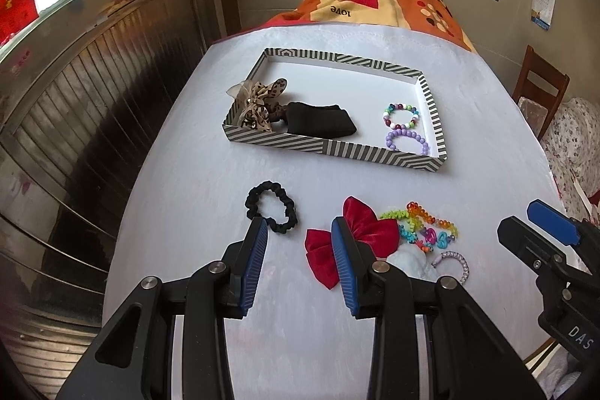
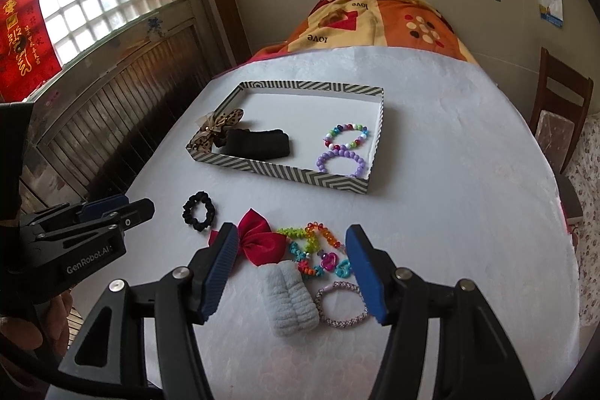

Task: Organize jewelry

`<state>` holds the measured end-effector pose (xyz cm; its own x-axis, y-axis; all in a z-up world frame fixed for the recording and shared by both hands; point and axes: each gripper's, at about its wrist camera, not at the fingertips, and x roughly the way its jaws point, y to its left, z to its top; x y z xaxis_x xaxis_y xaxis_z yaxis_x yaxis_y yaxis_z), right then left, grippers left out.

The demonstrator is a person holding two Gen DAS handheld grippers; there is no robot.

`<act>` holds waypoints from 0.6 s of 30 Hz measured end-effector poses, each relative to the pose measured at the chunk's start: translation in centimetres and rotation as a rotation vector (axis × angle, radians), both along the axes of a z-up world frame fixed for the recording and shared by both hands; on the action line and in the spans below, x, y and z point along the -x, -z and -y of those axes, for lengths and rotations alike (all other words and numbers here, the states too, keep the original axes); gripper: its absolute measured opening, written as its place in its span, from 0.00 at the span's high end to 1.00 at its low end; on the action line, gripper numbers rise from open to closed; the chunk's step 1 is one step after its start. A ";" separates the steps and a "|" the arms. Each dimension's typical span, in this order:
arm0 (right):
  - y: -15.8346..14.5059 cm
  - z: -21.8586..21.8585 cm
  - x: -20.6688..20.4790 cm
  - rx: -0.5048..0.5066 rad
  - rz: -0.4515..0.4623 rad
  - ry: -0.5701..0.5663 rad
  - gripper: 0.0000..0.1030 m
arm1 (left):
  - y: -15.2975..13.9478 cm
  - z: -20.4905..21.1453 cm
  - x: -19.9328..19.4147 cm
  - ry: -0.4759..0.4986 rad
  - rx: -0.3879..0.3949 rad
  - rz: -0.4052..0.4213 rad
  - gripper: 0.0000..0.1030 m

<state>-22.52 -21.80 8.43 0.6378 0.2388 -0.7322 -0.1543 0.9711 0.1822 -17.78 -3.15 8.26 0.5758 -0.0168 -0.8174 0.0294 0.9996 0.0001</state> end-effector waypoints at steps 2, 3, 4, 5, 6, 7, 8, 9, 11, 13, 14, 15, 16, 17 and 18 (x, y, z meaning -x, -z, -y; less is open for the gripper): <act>0.0 0.1 0.1 0.002 0.000 0.000 0.39 | -0.1 0.0 0.2 -0.002 0.000 0.003 0.75; 0.0 0.1 0.1 0.003 -0.001 0.000 0.39 | -0.1 0.0 0.2 -0.002 0.000 0.004 0.75; 0.0 0.1 0.2 0.004 -0.003 0.000 0.39 | -0.1 0.0 0.3 -0.003 0.001 0.004 0.75; 0.0 0.1 0.3 0.004 -0.004 -0.002 0.38 | -0.2 0.1 0.4 -0.003 0.002 0.004 0.75; 0.0 0.1 0.3 0.005 -0.003 -0.003 0.38 | -0.2 0.1 0.5 -0.004 0.002 0.004 0.75; 0.0 0.1 0.3 0.007 -0.003 -0.004 0.38 | -0.2 0.1 0.5 -0.003 0.001 0.004 0.75; 0.0 0.1 0.4 0.010 -0.003 -0.006 0.38 | -0.2 0.2 0.6 -0.002 0.000 0.003 0.75; -0.1 0.1 0.4 0.011 -0.004 -0.008 0.38 | -0.2 0.3 0.6 -0.001 0.000 0.002 0.75; 0.0 0.2 0.5 0.013 -0.006 -0.010 0.37 | -0.2 0.4 0.6 0.001 0.002 0.000 0.75; 0.0 0.2 0.5 0.015 -0.008 -0.011 0.37 | -0.2 0.6 0.6 0.001 0.002 -0.001 0.75; 0.0 0.3 0.5 0.016 -0.009 -0.012 0.36 | -0.2 0.6 0.6 0.001 0.002 -0.002 0.75; 0.0 0.4 0.4 0.017 -0.012 -0.013 0.36 | -0.2 0.7 0.5 0.001 0.002 -0.003 0.75; 0.1 0.3 0.5 0.017 -0.012 -0.013 0.36 | -0.2 0.8 0.5 0.001 0.001 -0.002 0.75; 0.1 0.4 0.4 0.018 -0.012 -0.013 0.36 | -0.2 0.8 0.5 0.001 0.001 -0.002 0.75; 0.1 0.5 0.4 0.017 -0.012 -0.012 0.36 | -0.2 0.9 0.5 0.000 0.001 -0.002 0.75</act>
<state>-22.91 -22.30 8.36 0.6265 0.2334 -0.7437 -0.1638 0.9722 0.1671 -18.26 -4.01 8.49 0.5738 -0.0176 -0.8188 0.0298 0.9996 -0.0006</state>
